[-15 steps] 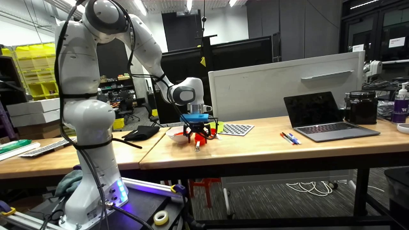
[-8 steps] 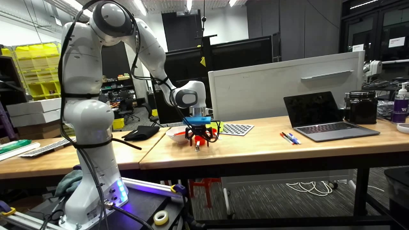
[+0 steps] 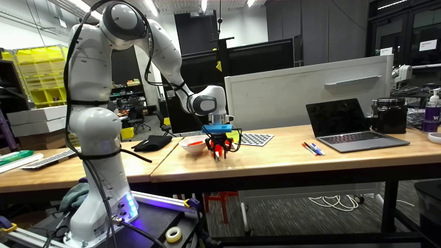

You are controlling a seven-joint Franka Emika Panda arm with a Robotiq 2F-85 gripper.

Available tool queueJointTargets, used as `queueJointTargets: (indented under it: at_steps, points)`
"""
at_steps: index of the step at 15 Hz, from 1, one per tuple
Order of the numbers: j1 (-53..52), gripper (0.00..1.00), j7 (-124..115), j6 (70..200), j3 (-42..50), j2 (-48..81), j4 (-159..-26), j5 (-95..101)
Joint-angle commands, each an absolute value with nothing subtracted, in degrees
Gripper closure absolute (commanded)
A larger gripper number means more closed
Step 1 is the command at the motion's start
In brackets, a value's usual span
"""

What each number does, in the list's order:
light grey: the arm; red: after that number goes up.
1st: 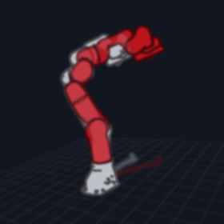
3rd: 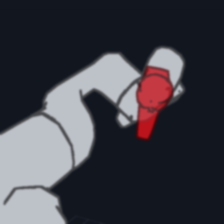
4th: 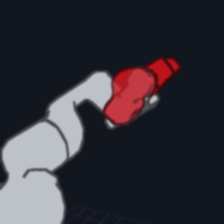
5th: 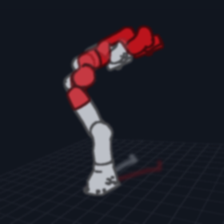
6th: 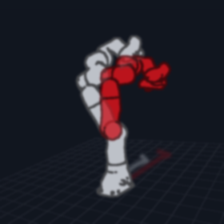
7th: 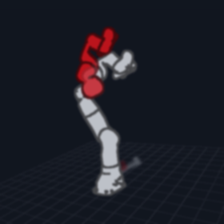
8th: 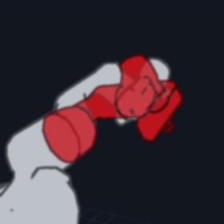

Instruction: Move the measuring cup closest to the bottom edge to the table on the left

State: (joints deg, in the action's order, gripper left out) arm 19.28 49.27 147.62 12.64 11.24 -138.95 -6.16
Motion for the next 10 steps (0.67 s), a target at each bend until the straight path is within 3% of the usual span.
queueJointTargets:
  at_steps: [1, 4, 10]
  points:
    - [20.65, 0.77, 51.47, 147.77, 11.22, 11.94, -138.32, -8.86]
    - [20.82, 1.00, 52.04, 147.60, 11.04, 11.69, -138.23, -9.82]
    - [20.18, 0.96, 50.77, 147.04, 10.99, 10.24, -138.69, -8.90]
